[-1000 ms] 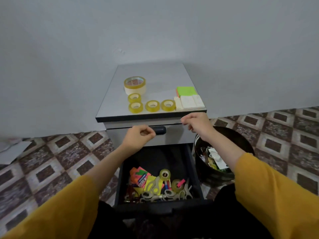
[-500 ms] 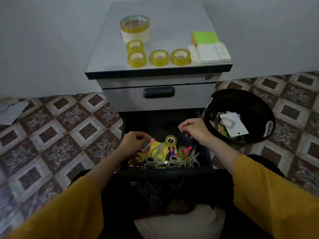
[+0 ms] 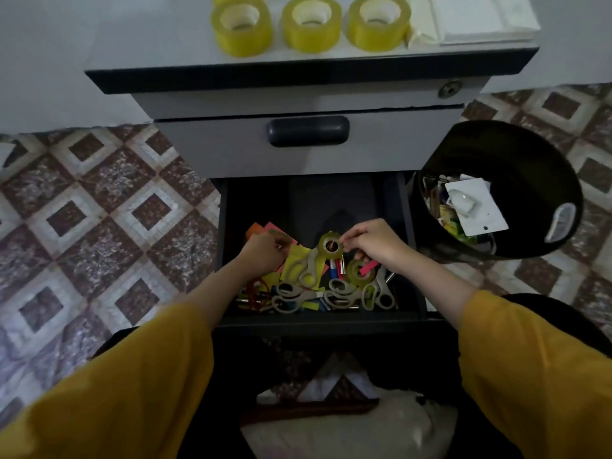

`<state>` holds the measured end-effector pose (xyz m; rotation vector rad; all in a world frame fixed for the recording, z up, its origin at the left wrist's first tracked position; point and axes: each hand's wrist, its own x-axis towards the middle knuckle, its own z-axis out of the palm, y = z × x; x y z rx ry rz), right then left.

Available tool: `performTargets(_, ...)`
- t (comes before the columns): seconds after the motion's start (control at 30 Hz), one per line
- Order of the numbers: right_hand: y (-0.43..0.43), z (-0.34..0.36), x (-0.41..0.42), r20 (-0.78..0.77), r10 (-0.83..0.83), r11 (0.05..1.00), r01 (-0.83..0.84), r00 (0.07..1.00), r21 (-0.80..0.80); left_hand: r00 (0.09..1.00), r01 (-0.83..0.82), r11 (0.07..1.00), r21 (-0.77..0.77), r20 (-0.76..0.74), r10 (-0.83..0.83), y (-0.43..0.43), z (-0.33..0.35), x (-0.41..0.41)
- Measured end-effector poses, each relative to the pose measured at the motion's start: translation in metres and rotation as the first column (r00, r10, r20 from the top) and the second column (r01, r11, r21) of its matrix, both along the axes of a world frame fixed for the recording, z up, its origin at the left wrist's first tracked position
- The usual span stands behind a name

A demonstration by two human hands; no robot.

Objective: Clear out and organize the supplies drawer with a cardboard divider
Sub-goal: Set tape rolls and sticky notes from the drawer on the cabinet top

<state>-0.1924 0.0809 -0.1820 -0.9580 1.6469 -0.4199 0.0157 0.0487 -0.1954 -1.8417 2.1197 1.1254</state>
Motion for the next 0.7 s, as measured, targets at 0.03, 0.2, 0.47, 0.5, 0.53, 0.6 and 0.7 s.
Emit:
performTargets(0.03,-0.002,-0.002,0.001,0.002,-0.001,1.000,0.001,1.000,0.006,0.999,0.041,0.999,0.015,0.029,-0.042,-0.001,-0.007,-0.002)
performTargets(0.2,-0.008,-0.005,0.006,-0.004,0.016,1.000,-0.016,1.000,-0.010,0.966,0.208,0.976,0.071,0.141,-0.216,0.003,-0.031,-0.007)
performTargets(0.47,-0.011,0.000,0.011,0.023,0.063,0.998,-0.063,0.998,-0.017,0.927,0.275,0.961,-0.018,0.269,-0.260,-0.005,-0.040,-0.012)
performTargets(0.5,-0.011,0.001,0.010,0.031,0.059,0.998,-0.059,0.998,-0.013,0.924,0.287,0.958,-0.009,0.264,-0.275,-0.007,-0.040,-0.012)
performTargets(0.53,-0.011,0.002,0.009,0.038,0.055,0.998,-0.055,0.998,-0.007,0.921,0.297,0.955,0.003,0.264,-0.288,-0.009,-0.039,-0.011)
performTargets(0.6,-0.012,0.003,0.007,0.038,0.040,0.999,-0.041,0.998,0.003,0.917,0.305,0.952,0.018,0.266,-0.299,-0.012,-0.036,-0.011)
performTargets(0.7,-0.013,0.003,0.007,0.041,0.035,0.999,-0.036,0.999,0.008,0.915,0.303,0.953,0.009,0.278,-0.293,-0.014,-0.035,-0.009)
